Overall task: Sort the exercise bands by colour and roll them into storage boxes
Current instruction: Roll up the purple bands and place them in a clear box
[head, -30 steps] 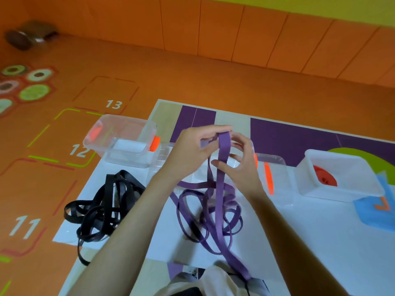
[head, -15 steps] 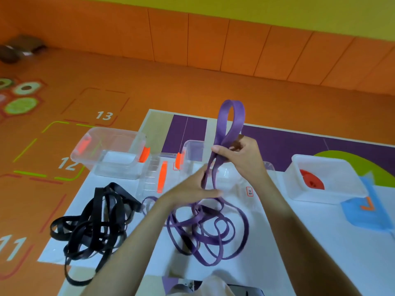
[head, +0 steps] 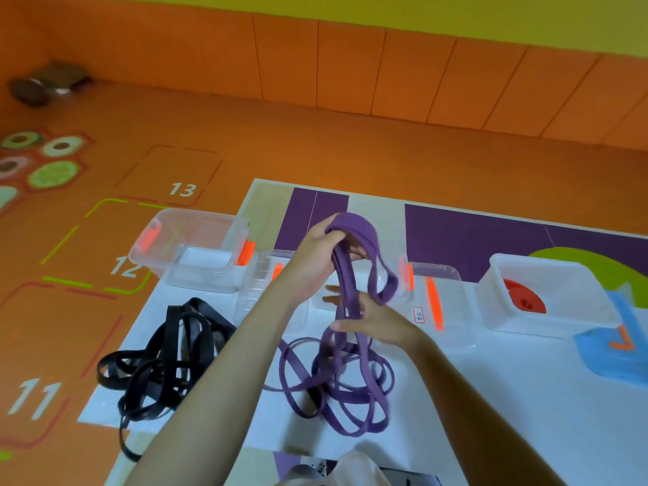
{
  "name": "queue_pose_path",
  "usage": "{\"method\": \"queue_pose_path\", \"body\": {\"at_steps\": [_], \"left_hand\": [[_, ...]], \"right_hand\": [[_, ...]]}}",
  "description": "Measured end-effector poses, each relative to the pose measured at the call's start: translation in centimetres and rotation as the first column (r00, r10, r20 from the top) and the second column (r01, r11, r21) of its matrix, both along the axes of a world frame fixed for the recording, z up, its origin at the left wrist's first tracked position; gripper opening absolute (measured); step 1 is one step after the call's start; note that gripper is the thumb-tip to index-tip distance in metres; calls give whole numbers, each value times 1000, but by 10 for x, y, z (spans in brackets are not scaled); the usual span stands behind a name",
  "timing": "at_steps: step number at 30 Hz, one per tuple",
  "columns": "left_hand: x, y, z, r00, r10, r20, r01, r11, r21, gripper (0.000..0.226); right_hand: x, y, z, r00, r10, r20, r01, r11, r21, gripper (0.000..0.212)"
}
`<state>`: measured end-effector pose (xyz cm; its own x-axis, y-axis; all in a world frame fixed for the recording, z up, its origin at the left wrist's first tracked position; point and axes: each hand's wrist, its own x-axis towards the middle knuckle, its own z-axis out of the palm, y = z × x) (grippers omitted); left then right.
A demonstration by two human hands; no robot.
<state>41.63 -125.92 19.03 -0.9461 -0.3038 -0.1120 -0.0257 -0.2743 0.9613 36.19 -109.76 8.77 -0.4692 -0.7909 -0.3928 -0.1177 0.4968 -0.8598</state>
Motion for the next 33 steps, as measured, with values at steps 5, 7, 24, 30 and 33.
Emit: {"method": "queue_pose_path", "body": {"at_steps": [5,7,24,30,33], "left_hand": [[-3,-15,25,994,93,-61,-86,990,111,38],[-2,-31,31,980,191,-52,-180,969,168,38],[13,-85,33,918,396,-35,-395,896,-203,29],[21,-91,13,901,433,35,-409,873,-265,25],[22,-88,0,911,403,94,-348,870,-350,22]], "right_hand": [[12,-1,-16,1000,-9,-18,9,1000,-7,17],[9,8,-25,997,-72,-15,72,997,0,16],[2,26,22,953,-297,-68,291,953,-78,14],[2,31,68,922,-380,-68,358,908,-218,13],[0,31,78,904,-419,-80,387,885,-261,13]]}}
